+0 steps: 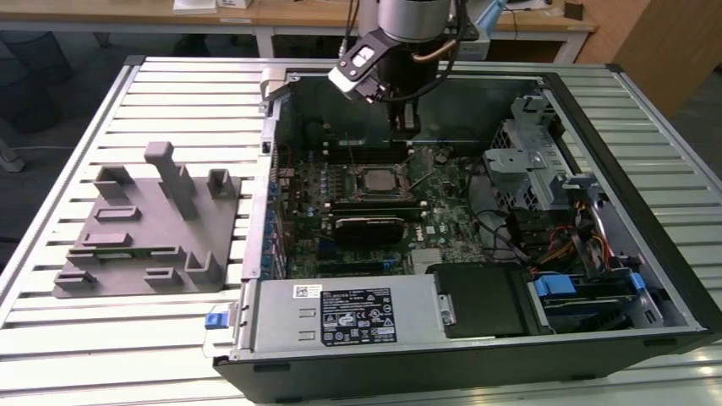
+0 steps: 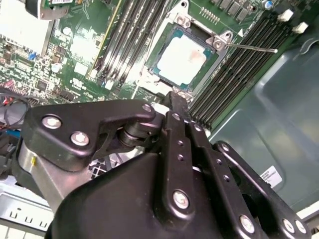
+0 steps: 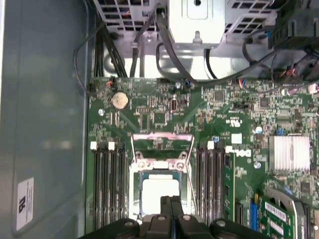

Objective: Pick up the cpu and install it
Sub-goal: 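Close the cpu cover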

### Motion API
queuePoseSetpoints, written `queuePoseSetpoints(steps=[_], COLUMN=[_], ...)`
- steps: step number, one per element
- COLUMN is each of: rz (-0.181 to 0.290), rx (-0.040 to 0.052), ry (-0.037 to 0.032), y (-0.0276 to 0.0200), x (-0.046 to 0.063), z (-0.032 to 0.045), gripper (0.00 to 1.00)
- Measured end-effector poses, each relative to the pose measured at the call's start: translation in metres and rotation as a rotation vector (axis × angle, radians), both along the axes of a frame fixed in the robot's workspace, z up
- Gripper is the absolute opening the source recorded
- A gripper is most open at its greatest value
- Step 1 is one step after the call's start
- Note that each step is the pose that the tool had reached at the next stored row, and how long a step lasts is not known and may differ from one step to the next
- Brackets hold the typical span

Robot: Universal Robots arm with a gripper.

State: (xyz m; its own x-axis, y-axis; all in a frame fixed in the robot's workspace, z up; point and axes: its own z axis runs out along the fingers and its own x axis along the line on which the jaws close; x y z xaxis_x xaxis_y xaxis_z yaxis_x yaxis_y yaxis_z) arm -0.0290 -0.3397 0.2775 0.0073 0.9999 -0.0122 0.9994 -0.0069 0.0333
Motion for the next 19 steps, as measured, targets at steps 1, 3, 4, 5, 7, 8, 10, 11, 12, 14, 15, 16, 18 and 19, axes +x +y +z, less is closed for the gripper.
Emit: queuePoseSetpoints(steps=[1,3,4,5,7,8,10,11,12,14,15,16,18,19], rz=[0.0,0.0,0.0,0.0,0.0,0.0,0.0,0.0,0.0,0.0,0.0,0.0,0.0,0.0], rx=[0.0,0.0003,0.0005,0.0003,0.0001,0.0002,0.0005,0.0003,0.0001,0.0001,0.0001,0.0001,0.0,0.0], ry=[0.0,-0.0001,-0.0002,0.0001,0.0003,0.0003,0.0002,0.0002,0.0003,0.0003,0.0003,0.0003,0.0004,0.0004], y=[0.0,0.0,-0.0001,-0.0001,-0.0001,-0.0001,-0.0001,0.0,0.0002,0.0004,0.0005,0.0005,0.0006,0.0007], x=[0.0,0.001,0.002,0.004,0.01,0.013,0.018,0.02,0.021,0.024,0.024,0.026,0.03,0.034], z=[0.0029,0.004,0.004,0.0041,0.0041,0.0041,0.0037,0.0033,0.0027,0.0003,-0.0011,-0.0023,-0.0033,-0.0036], gripper=[0.11,0.11,0.11,0.11,0.11,0.11,0.11,0.11,0.11,0.11,0.11,0.11,0.11,0.11])
